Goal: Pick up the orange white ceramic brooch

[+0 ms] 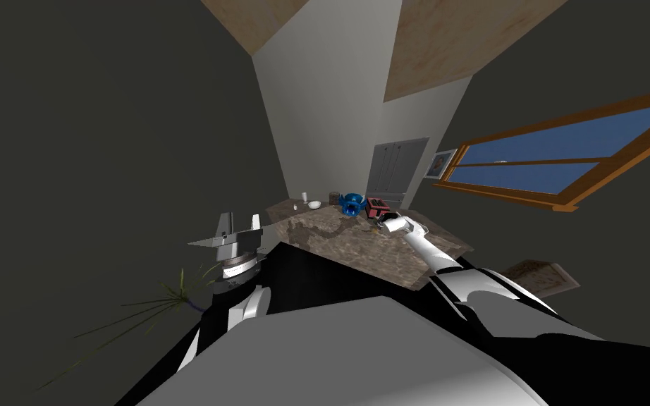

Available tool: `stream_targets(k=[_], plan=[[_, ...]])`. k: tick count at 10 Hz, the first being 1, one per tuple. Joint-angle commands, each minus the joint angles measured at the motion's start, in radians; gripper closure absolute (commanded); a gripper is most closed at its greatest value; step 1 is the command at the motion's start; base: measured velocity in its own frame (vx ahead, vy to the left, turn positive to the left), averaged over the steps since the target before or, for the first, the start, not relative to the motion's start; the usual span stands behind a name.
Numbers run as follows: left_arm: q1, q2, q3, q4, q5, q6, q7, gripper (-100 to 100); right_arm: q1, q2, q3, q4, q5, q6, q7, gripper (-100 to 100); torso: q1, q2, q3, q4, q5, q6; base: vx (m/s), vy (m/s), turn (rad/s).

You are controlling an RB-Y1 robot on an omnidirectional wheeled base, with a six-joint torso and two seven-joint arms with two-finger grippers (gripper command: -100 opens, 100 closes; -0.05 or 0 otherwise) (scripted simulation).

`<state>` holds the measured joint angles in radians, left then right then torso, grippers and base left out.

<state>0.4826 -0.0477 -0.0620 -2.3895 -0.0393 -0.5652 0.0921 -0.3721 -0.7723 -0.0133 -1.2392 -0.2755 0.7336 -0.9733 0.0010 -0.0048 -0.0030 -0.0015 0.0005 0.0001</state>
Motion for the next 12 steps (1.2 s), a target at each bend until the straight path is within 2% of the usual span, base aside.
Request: stream_targets(k=[1, 2, 3, 4, 5, 6, 7, 8, 9, 10, 11, 12], plan=[[0.000, 0.000, 0.000, 0.000, 0.000, 0.000, 0.000, 0, -0.043, -0.016, -0.008, 0.050, -0.021, 0.050, -0.040, -100, 0.000, 0.000, 0.000, 0.000, 0.000, 0.000, 0.066, 0.051, -0.088], [0.000, 0.000, 0.000, 0.000, 0.000, 0.000, 0.000, 0, -0.043, -0.016, -0.008, 0.070, -0.021, 0.073, -0.040, -100, 0.001, -0.001, 0.000, 0.000, 0.000, 0.000, 0.074, 0.063, -0.057], [0.000, 0.000, 0.000, 0.000, 0.000, 0.000, 0.000, 0, -0.078, -0.031, -0.017, 0.112, -0.042, 0.101, -0.077, -100, 0.001, -0.002, -0.001, 0.000, 0.000, 0.000, 0.096, 0.058, -0.091], [0.000, 0.000, 0.000, 0.000, 0.000, 0.000, 0.000, 0, -0.078, -0.031, -0.017, 0.131, -0.042, 0.131, -0.077, -100, 0.001, -0.003, -0.002, 0.000, 0.000, 0.000, 0.084, 0.048, -0.047], [0.000, 0.000, 0.000, 0.000, 0.000, 0.000, 0.000, 0, -0.112, -0.043, -0.027, 0.154, -0.063, 0.164, -0.112, -100, 0.000, -0.003, -0.001, -0.001, 0.000, 0.000, 0.094, 0.063, -0.080], [0.000, 0.000, 0.000, 0.000, 0.000, 0.000, 0.000, 0, -0.112, -0.043, -0.027, 0.180, -0.063, 0.195, -0.112, -100, 0.001, -0.003, -0.002, -0.001, 0.000, 0.000, 0.084, 0.045, -0.045], [0.000, 0.000, 0.000, 0.000, 0.000, 0.000, 0.000, 0, -0.112, -0.043, -0.027, 0.193, -0.063, 0.195, -0.112, -100, 0.000, -0.003, -0.002, -0.001, 0.000, 0.000, 0.035, 0.015, 0.004], [0.000, 0.000, 0.000, 0.000, 0.000, 0.000, 0.000, 0, -0.144, -0.053, -0.036, 0.232, -0.084, 0.240, -0.145, -100, -0.002, -0.001, 0.000, 0.000, 0.000, 0.000, 0.068, 0.023, -0.080], [0.000, 0.000, 0.000, 0.000, 0.000, 0.000, 0.000, 0, -0.144, -0.053, -0.036, 0.253, -0.084, 0.252, -0.145, -100, -0.002, -0.002, -0.001, 0.000, 0.000, 0.000, 0.085, 0.037, -0.056], [0.000, 0.000, 0.000, 0.000, 0.000, 0.000, 0.000, 0, -0.173, -0.061, -0.046, 0.297, -0.106, 0.281, -0.177, -100, -0.001, -0.002, -0.001, -0.001, 0.000, 0.000, 0.125, 0.045, -0.083], [0.000, 0.000, 0.000, 0.000, 0.000, 0.000, 0.000, 0, -0.173, -0.061, -0.046, 0.312, -0.106, 0.307, -0.177, -100, 0.000, -0.005, -0.002, -0.001, 0.000, 0.000, 0.098, 0.047, -0.041], [0.000, 0.000, 0.000, 0.000, 0.000, 0.000, 0.000, 0, -0.201, -0.067, -0.056, 0.346, -0.127, 0.340, -0.207, -100, 0.000, -0.004, -0.002, -0.001, 0.000, 0.000, 0.091, 0.041, -0.093]])
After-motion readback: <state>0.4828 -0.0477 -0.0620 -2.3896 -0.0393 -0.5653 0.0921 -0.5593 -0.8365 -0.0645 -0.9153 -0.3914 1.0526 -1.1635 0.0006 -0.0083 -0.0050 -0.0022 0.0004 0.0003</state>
